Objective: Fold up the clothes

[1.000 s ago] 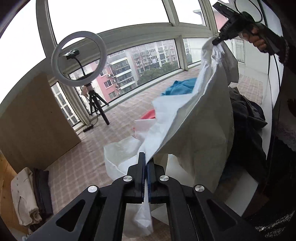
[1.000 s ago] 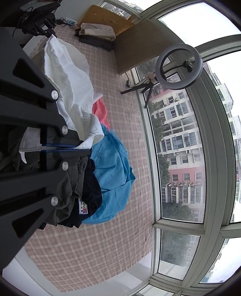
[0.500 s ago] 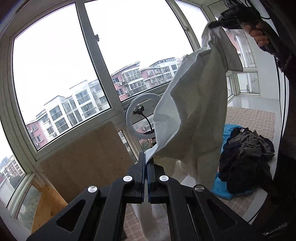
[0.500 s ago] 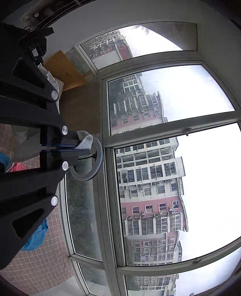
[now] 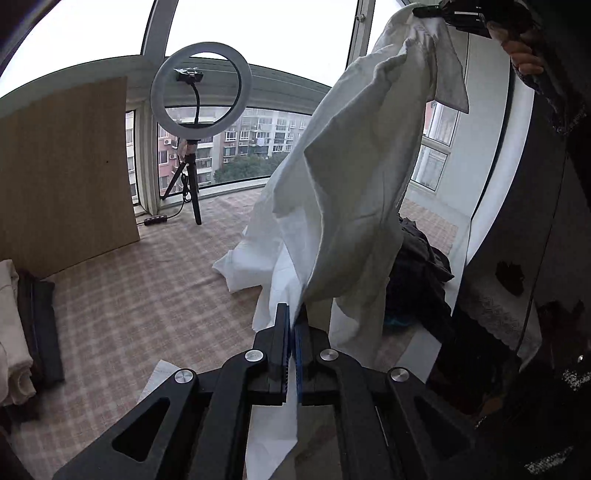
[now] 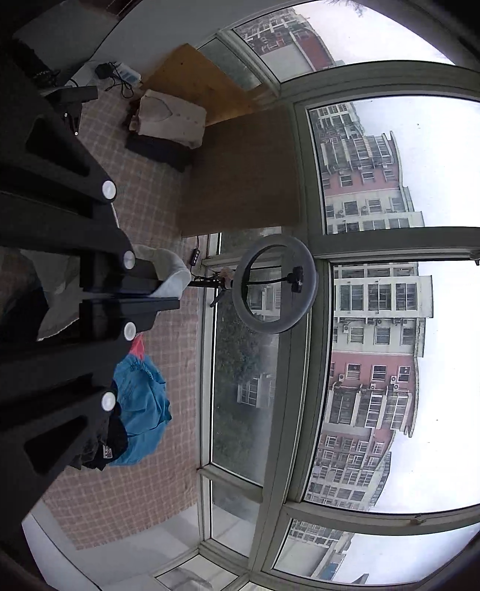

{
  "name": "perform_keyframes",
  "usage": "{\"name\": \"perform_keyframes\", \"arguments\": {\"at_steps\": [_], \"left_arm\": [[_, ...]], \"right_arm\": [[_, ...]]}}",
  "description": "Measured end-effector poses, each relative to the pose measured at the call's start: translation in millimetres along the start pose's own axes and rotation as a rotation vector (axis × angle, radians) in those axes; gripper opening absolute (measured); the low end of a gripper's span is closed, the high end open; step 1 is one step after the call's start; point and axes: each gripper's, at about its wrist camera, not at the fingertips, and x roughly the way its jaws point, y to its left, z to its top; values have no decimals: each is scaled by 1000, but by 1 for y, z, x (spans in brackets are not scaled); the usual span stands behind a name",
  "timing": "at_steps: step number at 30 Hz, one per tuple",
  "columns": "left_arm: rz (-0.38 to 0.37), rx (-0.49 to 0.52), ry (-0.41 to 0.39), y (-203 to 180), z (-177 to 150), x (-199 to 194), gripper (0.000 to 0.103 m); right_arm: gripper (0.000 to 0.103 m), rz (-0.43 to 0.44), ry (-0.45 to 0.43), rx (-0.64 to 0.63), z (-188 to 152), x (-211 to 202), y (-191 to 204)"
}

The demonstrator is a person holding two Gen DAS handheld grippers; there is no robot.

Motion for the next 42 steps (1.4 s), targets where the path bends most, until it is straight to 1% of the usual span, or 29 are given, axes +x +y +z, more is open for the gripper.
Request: {"name": "perform_keyframes", "arguments": {"at_steps": [2, 3, 4, 6, 7, 8, 10, 12, 13, 14, 16, 17, 20, 22, 27, 28, 29, 30, 31, 32, 34, 36, 37, 39, 42], "left_arm": [[-22, -3, -3, 1, 0, 7, 14], [-33, -14, -8, 1, -2, 7, 20], [-49, -31, -12, 3, -2, 5, 23], [-67, -67, -17, 6, 0, 5, 23], [-65, -71, -17, 7, 0, 5, 24], [-53, -65, -15, 7, -1, 7, 24], [-62, -60, 1, 6, -6, 12, 24], [-58, -51, 7, 2, -11, 10, 25], [-43, -36, 7, -2, -13, 7, 25], [-27, -11, 6, -7, -15, 3, 26], [21, 68, -3, -20, -18, -3, 37], [49, 116, -6, -28, -19, -4, 38], [135, 307, 1, -52, -16, 2, 39], [184, 429, -1, -64, -12, 11, 41], [218, 599, 46, -64, -3, 46, 41], [228, 627, 57, -62, -3, 54, 41], [222, 637, 75, -58, -3, 60, 39], [214, 642, 94, -54, -3, 66, 25], [202, 633, 115, -48, -3, 71, 0], [207, 613, 130, -42, -1, 74, 1], [221, 574, 150, -29, 3, 78, 0], [222, 521, 148, -15, 14, 66, 0], [233, 500, 132, -10, 24, 53, 0], [270, 483, 78, 1, 53, 13, 0], [394, 476, -43, 13, 108, -67, 0]], "right_arm": [[1, -9, 2, -2, 0, -2, -4], [1, -13, 1, -5, 0, -3, -6], [1, -16, 0, -10, 1, -4, -7], [1, -21, 0, -20, 3, -6, -8], [1, -22, 2, -27, 3, -7, -8], [1, -23, 3, -33, 3, -7, -8], [1, -21, 4, -44, 3, -7, -9], [1, -19, 8, -50, 3, -5, -10], [1, -19, 10, -53, 3, -4, -11], [1, -19, 12, -55, 3, -4, -11], [1, -13, 18, -55, 1, -2, -13], [1, -11, 21, -54, 0, -1, -15], [1, 2, 32, -40, -2, 2, -20], [1, 9, 37, -38, -3, 3, -22], [1, 11, 34, -50, -5, 0, -21], [1, 10, 32, -51, -5, -2, -21], [1, 8, 29, -52, -5, -3, -22], [1, 5, 28, -53, -6, -4, -23], [1, 4, 29, -54, -7, -4, -24], [1, 2, 30, -54, -8, -4, -26], [1, -2, 32, -50, -12, -3, -32], [1, -4, 29, -36, -15, -2, -40], [1, 1, 24, -21, -15, -3, -46], [1, 24, 0, 10, -11, -12, -57], [1, 58, -105, 49, 9, -44, -68]]}}
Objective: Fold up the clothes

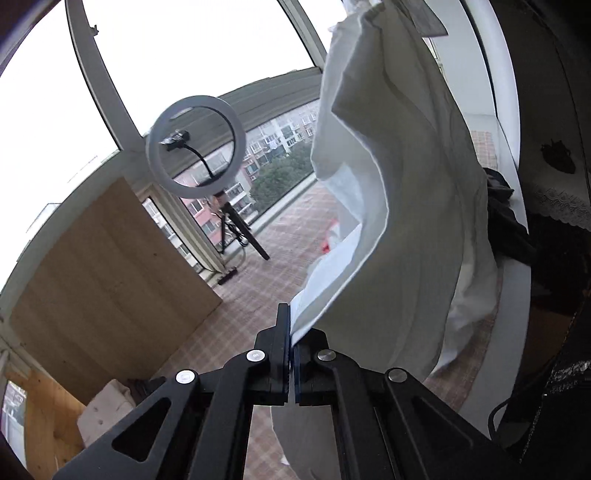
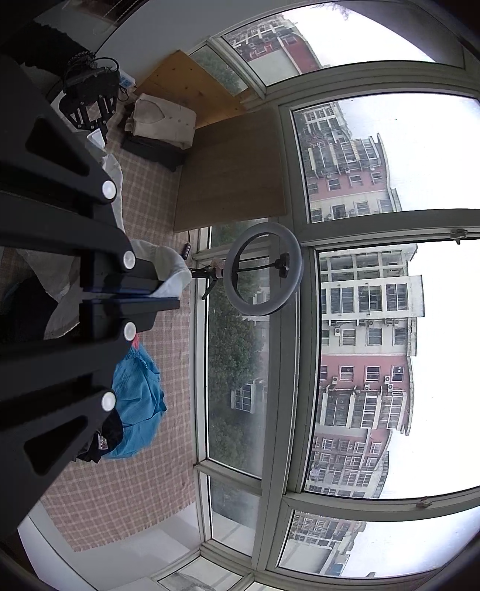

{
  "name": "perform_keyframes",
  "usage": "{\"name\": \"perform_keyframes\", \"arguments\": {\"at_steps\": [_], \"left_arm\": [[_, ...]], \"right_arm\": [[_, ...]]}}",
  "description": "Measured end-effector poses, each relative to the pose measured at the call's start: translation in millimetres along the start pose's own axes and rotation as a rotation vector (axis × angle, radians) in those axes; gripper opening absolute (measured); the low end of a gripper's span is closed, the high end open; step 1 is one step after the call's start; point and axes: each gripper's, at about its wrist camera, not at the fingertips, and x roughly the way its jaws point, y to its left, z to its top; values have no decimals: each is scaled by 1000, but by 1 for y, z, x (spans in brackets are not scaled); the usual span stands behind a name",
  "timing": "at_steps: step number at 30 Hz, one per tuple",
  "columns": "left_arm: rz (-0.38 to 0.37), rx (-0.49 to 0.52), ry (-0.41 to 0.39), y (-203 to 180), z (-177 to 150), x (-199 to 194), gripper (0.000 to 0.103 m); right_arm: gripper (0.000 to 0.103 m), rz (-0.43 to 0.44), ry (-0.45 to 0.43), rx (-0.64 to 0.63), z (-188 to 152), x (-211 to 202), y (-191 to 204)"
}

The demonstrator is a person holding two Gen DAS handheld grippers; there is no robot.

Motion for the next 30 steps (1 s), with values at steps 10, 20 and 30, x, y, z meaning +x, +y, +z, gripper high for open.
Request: {"name": "perform_keyframes", "arguments": {"at_steps": [10, 20, 30], "left_arm": [[218, -40, -26, 66, 15, -91, 0], [199, -11, -186, 69, 2, -202, 0], [107, -23, -41, 81, -13, -148, 1]], "right_arm": [[1, 26, -116, 29, 15, -22, 45], [1, -12, -289, -75, 16, -139, 101], [1, -3, -158, -138, 45, -30, 103]]}}
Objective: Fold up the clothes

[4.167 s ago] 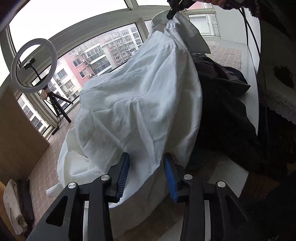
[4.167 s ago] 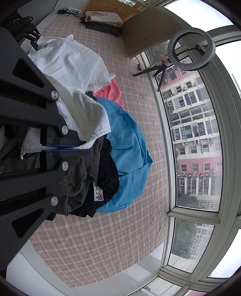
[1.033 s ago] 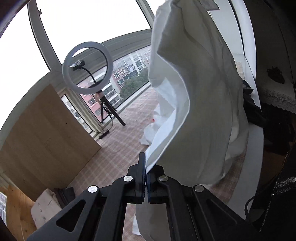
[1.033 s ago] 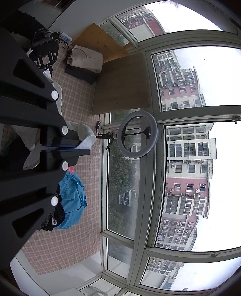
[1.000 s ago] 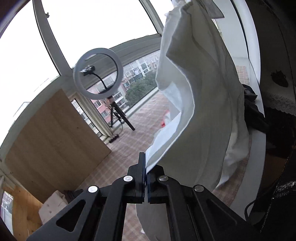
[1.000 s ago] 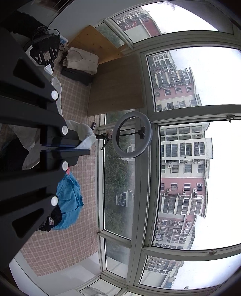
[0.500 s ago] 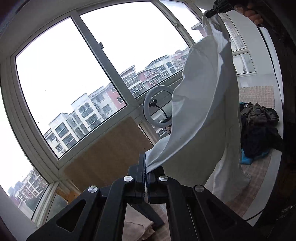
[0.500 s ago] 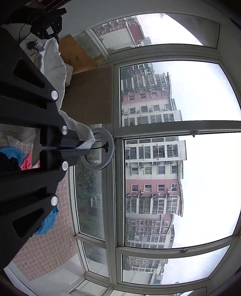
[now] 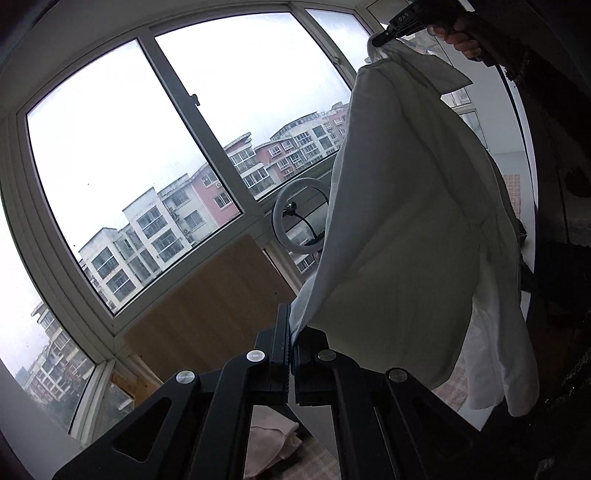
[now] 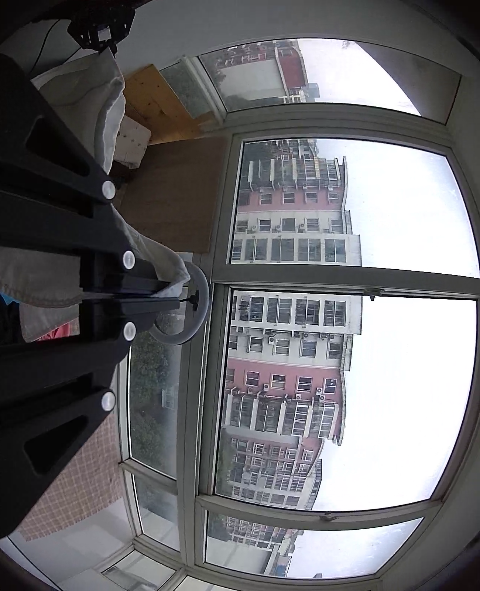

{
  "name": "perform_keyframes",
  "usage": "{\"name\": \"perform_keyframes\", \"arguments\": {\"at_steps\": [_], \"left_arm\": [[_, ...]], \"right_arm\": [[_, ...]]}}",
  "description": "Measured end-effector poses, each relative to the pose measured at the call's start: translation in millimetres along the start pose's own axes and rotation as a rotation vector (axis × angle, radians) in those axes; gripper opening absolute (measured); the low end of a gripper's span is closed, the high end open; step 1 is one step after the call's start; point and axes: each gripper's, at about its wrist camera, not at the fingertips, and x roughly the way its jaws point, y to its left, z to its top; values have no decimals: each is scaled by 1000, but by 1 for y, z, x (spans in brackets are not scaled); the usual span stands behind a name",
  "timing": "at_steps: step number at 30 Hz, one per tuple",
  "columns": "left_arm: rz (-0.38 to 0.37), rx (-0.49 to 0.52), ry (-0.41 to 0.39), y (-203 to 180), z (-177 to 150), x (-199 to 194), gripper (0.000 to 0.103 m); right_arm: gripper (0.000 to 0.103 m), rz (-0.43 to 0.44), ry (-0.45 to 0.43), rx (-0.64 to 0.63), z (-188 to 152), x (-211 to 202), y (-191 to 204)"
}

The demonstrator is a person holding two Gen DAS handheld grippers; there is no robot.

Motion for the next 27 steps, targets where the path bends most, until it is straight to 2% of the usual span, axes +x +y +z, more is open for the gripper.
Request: {"name": "perform_keyframes", "arguments": {"at_steps": [4, 7, 9, 11, 13, 15, 17, 21, 23, 25, 27], "left_arm": [[-37, -60, 186, 10, -28, 101, 1], [-66, -120, 317, 19, -46, 199, 1], [-56, -166, 425, 18, -61, 275, 4], [-46, -195, 521, 15, -80, 344, 1], [-64, -244, 539, 11, -92, 376, 2], [-62, -256, 537, 7, -97, 384, 2], [-53, -261, 544, 7, -106, 370, 5], [-39, -284, 584, 21, -113, 341, 5], [-37, -306, 587, 24, -122, 320, 7], [-58, -355, 588, 24, -135, 296, 23], [-77, -388, 592, 15, -152, 275, 27]], "right_arm": [[1, 1, 162, -11, -21, 152, -18], [1, -78, 254, -38, -35, 280, -31], [1, -98, 360, -37, -63, 351, -36], [1, -94, 493, -11, -97, 418, -42], [1, -77, 614, 16, -131, 476, -47], [2, -43, 677, 13, -164, 490, -49], [5, -32, 702, 7, -182, 492, -52], [6, 1, 670, 79, -186, 471, -72], [6, 60, 642, 129, -187, 450, -77], [6, 144, 630, 179, -188, 429, -73], [9, 187, 611, 188, -193, 402, -60]]}}
